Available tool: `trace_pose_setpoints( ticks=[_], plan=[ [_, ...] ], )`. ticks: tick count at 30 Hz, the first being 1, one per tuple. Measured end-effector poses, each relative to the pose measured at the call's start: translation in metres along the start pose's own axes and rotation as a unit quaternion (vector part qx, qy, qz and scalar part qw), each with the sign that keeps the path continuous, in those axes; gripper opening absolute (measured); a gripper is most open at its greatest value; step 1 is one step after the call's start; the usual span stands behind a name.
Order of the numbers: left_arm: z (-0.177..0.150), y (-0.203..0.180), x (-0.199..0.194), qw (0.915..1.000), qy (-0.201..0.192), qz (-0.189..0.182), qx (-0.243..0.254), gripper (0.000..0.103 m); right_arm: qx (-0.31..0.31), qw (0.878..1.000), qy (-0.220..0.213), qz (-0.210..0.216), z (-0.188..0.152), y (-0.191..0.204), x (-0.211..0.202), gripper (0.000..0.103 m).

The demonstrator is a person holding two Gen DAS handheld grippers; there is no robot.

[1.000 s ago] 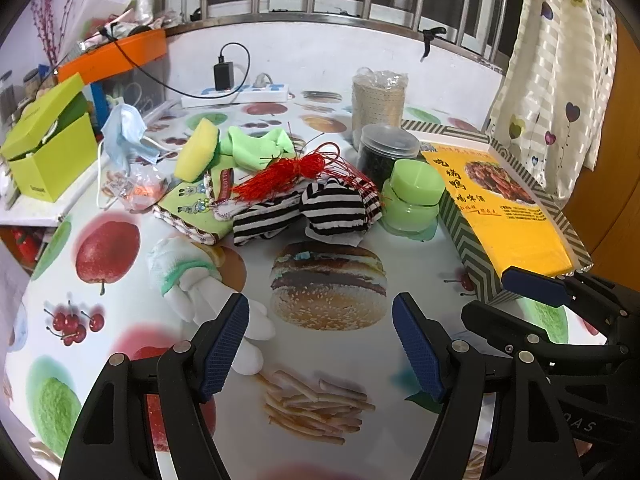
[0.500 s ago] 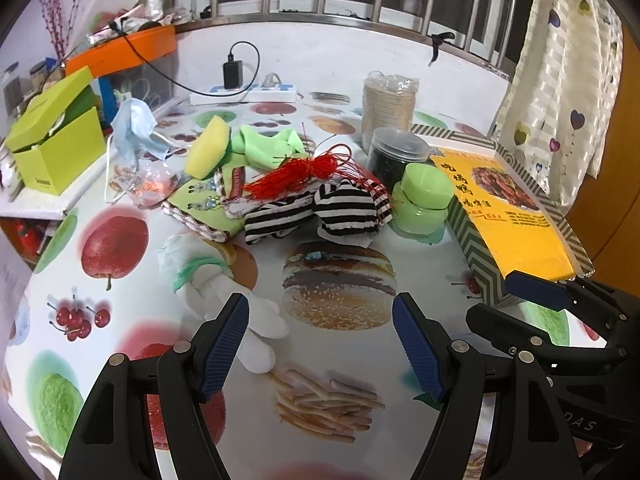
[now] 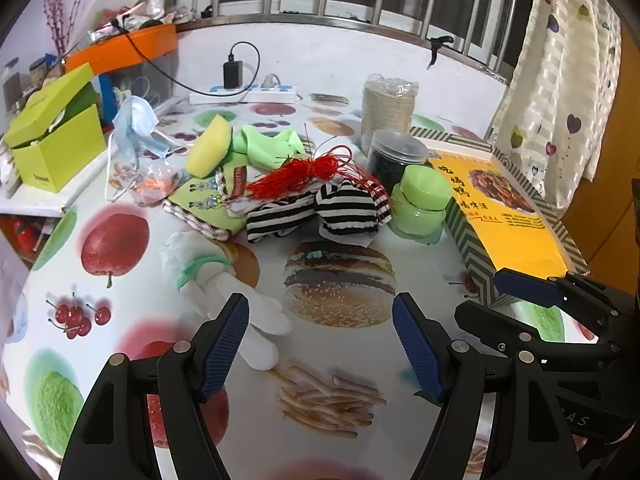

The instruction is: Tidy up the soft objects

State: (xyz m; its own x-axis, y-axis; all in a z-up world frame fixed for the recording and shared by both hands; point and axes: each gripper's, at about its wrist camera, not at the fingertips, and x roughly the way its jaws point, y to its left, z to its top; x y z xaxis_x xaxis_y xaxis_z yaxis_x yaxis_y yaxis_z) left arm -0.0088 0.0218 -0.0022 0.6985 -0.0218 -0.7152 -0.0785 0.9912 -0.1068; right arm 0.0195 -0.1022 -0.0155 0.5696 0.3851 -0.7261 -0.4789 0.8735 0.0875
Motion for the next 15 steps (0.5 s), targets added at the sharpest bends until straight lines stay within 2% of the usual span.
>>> trace_pose_setpoints(
  ticks=[15],
  plan=[
    [-0.0018,0.0096,0.0019,0.9998,-0.008,0.016,-0.001,0.075,-0.009,1.0,0.005,0.005,0.0051,0.0058,0.0077,0.055]
  ],
)
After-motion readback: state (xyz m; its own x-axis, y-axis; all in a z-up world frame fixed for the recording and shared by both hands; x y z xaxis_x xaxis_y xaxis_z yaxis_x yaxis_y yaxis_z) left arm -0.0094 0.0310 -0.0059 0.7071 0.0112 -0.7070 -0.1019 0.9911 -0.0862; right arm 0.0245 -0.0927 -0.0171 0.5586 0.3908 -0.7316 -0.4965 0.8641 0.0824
